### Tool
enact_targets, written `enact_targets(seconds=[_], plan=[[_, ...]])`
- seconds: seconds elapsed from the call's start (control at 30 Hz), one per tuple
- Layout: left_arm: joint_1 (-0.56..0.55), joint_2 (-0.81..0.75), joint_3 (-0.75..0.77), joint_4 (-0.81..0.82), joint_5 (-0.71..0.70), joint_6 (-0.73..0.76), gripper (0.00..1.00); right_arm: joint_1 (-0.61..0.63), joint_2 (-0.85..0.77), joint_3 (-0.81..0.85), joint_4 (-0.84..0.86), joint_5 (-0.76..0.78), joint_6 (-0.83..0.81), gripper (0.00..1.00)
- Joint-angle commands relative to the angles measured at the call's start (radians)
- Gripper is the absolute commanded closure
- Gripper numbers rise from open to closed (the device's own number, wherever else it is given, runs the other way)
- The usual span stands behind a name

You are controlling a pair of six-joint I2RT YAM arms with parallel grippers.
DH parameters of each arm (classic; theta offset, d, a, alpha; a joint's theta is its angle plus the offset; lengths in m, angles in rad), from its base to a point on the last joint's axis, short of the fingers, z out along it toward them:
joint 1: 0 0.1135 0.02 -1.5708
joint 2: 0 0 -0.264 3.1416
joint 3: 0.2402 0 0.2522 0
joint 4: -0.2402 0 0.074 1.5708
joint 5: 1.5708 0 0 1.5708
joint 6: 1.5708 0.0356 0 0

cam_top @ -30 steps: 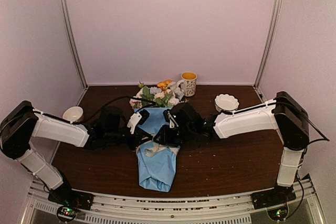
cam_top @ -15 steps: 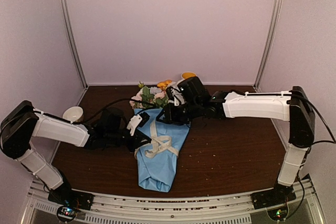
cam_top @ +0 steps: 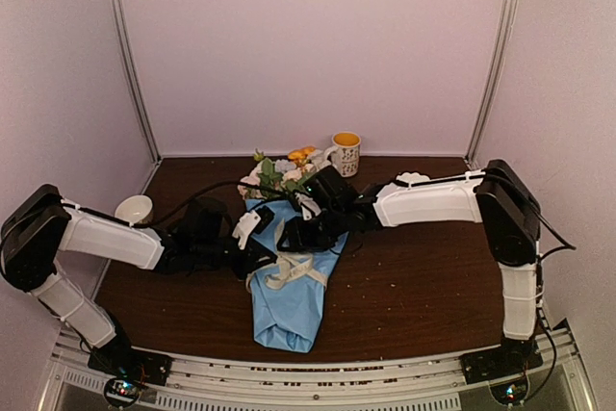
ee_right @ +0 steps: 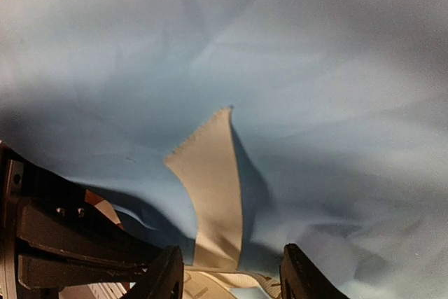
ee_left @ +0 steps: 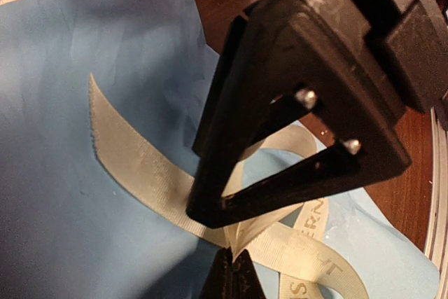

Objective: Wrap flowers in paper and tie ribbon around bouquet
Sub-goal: Cross the ribbon over the folded bouquet.

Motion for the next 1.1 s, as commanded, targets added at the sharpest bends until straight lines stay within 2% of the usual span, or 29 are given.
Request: enact_targets(seconds=[0.0, 0.13, 0.2, 0.43, 0.67, 0.9, 1.0, 1.07], plan=[[0.005, 0.000, 0.010, 0.021, -0.003, 0.009, 1.00, 0.002, 0.044, 0.042, 0.074, -0.067, 0.041, 0.53], [0.006, 0.002, 0.010, 0.022, -0.002, 0.009, 1.00, 0.001, 0.063, 0.040, 0.147, -0.107, 0.090, 0.57], [0.006, 0.000, 0.009, 0.022, -0.001, 0.009, 1.00, 0.000, 0.067, 0.035, 0.177, -0.119, 0.112, 0.63], [0.006, -0.014, -0.002, 0.029, -0.001, 0.009, 1.00, -0.011, 0.052, -0.002, 0.246, -0.104, 0.163, 1.00], [0.006, -0.027, -0.011, 0.026, -0.006, 0.013, 1.00, -0.032, 0.013, -0.017, 0.259, -0.085, 0.169, 1.00], [0.006, -0.033, -0.010, 0.012, -0.010, 0.023, 1.00, -0.039, -0.043, -0.036, 0.229, -0.002, 0.121, 0.98], [0.006, -0.036, -0.013, 0.008, -0.014, 0.025, 1.00, -0.039, -0.047, -0.030, 0.239, -0.002, 0.099, 0.76], [0.006, -0.037, -0.013, 0.003, -0.017, 0.028, 1.00, -0.038, -0.044, -0.021, 0.251, -0.005, 0.095, 0.69]])
